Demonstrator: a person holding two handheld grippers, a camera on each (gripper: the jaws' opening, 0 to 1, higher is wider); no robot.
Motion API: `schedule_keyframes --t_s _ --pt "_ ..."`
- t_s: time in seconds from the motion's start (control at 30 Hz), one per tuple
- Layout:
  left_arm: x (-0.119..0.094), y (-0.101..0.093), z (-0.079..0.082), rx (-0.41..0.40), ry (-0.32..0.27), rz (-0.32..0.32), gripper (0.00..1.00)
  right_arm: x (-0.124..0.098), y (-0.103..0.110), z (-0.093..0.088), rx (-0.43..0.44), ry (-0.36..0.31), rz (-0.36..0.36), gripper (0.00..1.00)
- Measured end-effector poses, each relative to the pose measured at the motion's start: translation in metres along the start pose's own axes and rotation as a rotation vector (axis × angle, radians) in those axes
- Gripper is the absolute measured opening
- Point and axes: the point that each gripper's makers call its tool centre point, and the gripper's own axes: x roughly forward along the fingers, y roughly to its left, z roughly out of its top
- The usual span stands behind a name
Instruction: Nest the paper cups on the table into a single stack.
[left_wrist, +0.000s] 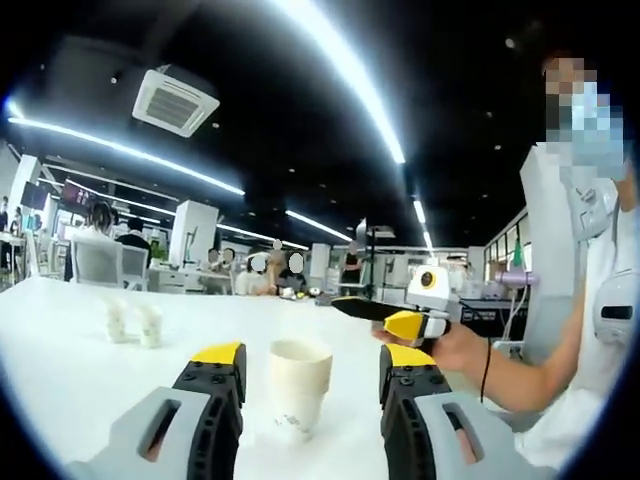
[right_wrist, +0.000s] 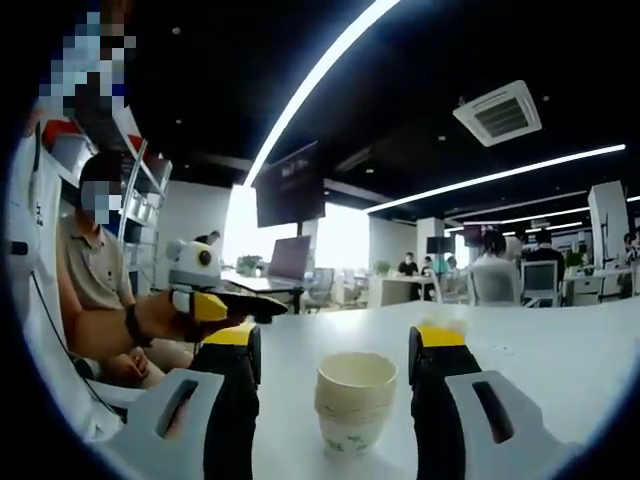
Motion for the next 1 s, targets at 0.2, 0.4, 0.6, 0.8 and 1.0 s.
schedule_keyframes --t_s 0.2,0.4,0.6,0.8,1.0 --pt "0.01 0.029 0.009 0.051 -0.003 0.053 0.59 -0.01 0.001 0.0 0.004 -0.003 -0.017 0.63" --pt "0.025 0.082 0.01 0.101 -0.002 0.15 0.58 -0.02 -0.001 0.004 0.004 -0.012 -0.036 0.63" --pt "0.042 0.129 -0.003 0.112 0.027 0.211 0.64 -0.026 -0.003 0.003 0.006 -0.007 -0.05 0.64" --pt "0.061 0.185 -0.024 0.157 0.093 0.289 0.64 -0.037 -0.001 0.009 -0.007 0.001 -0.063 0.64" --pt "0.073 0.239 -0.051 0.172 0.139 0.395 0.63 -0.044 -0.002 0.017 -0.022 -0.006 -0.074 0.64"
